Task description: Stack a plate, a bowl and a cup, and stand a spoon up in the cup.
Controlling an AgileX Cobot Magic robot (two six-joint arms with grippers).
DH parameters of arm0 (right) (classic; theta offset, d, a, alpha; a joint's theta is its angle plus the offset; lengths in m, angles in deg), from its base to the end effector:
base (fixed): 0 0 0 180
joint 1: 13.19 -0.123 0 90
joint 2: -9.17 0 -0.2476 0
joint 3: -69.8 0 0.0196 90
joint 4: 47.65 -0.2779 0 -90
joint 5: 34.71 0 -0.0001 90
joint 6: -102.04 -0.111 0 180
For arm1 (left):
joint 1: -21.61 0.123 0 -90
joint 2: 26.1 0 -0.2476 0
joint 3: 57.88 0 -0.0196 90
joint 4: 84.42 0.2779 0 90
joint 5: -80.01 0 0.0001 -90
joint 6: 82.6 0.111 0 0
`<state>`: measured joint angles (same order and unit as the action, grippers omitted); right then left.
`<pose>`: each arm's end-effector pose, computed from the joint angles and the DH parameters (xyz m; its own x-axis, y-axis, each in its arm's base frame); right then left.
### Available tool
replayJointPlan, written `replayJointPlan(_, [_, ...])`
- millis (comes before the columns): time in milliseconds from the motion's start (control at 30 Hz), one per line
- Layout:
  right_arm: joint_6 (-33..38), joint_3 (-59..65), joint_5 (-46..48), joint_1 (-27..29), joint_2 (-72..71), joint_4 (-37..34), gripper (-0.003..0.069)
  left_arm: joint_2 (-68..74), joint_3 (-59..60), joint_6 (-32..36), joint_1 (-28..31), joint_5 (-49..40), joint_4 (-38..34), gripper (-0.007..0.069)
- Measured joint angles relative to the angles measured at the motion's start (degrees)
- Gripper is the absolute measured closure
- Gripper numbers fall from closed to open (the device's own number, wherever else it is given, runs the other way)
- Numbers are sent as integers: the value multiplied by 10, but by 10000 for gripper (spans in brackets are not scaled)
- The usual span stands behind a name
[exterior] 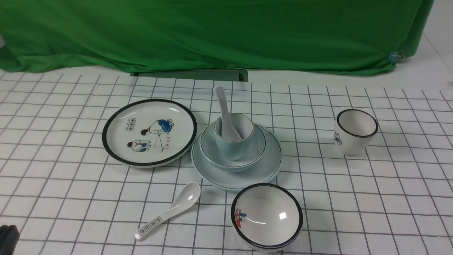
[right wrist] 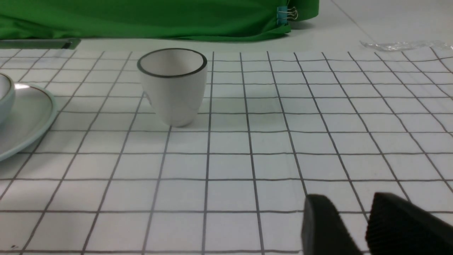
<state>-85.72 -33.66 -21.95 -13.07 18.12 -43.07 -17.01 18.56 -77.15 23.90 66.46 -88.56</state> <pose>0.1407 -0.0023 0.1870 -0.1415 0.0577 -0.9883 0.0277 0.9981 0.0543 0.1406 0.0037 0.1858 -0.1576 0.0186 -0.9873 -0.0193 0.9996 0.0219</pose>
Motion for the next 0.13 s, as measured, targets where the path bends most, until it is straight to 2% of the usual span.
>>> replayJointPlan(133, [0,0,0,0,0,0,419,0,0,0,0,0,0,653])
